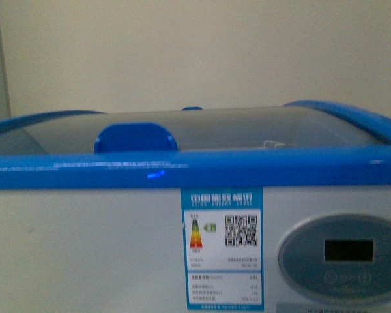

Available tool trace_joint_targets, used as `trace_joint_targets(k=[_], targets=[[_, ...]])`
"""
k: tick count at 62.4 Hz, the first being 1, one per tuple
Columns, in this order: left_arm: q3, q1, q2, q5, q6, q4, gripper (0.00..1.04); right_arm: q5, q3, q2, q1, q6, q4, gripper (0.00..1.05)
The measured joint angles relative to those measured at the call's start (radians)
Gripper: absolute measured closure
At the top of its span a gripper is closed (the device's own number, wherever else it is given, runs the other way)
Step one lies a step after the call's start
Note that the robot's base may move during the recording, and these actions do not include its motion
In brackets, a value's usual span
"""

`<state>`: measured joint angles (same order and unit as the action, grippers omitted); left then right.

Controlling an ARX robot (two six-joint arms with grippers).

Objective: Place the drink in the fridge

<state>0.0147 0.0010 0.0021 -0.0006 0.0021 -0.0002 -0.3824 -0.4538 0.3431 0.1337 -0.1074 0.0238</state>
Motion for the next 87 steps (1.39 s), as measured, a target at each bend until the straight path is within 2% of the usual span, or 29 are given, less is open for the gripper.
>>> trace_joint_targets(k=[45, 49, 51, 55, 58, 64, 68, 77, 82, 87], targets=[[0.0, 0.0, 0.0, 0.001, 0.0, 0.0, 0.08, 0.0, 0.0, 0.0, 0.0, 0.004, -0.003, 0.62], [0.056, 0.019, 0.12, 0.016, -0.14, -0.076, 0.08, -0.003, 0.0, 0.0, 0.0, 0.004, -0.003, 0.62], [0.094, 0.041, 0.24, 0.04, -0.207, -0.026, 0.08, -0.003, 0.0, 0.0, 0.0, 0.004, -0.003, 0.62], [0.147, 0.062, 0.381, 0.073, -0.235, 0.074, 0.08, 0.0, 0.0, 0.0, 0.0, 0.004, -0.003, 0.62], [0.229, 0.064, 0.543, 0.114, -0.234, 0.209, 0.08, 0.0, 0.0, 0.0, 0.002, 0.004, -0.003, 0.62], [0.456, 0.005, 0.878, 0.213, -0.08, 0.428, 0.08, -0.004, 0.0, 0.0, 0.001, 0.004, -0.003, 0.62], [0.583, -0.045, 1.026, 0.295, 0.059, 0.441, 0.08, -0.003, 0.0, 0.0, 0.001, 0.004, -0.003, 0.62], [0.778, -0.139, 1.185, 0.45, 0.323, 0.344, 0.08, -0.003, 0.0, 0.0, 0.002, 0.004, -0.003, 0.62], [0.853, -0.197, 1.228, 0.554, 0.508, 0.215, 0.08, -0.003, 0.0, 0.0, 0.002, 0.004, -0.003, 0.62], [0.912, -0.227, 1.29, 0.582, 0.689, 0.089, 0.08, -0.003, 0.0, 0.0, 0.002, 0.004, -0.003, 0.62]])
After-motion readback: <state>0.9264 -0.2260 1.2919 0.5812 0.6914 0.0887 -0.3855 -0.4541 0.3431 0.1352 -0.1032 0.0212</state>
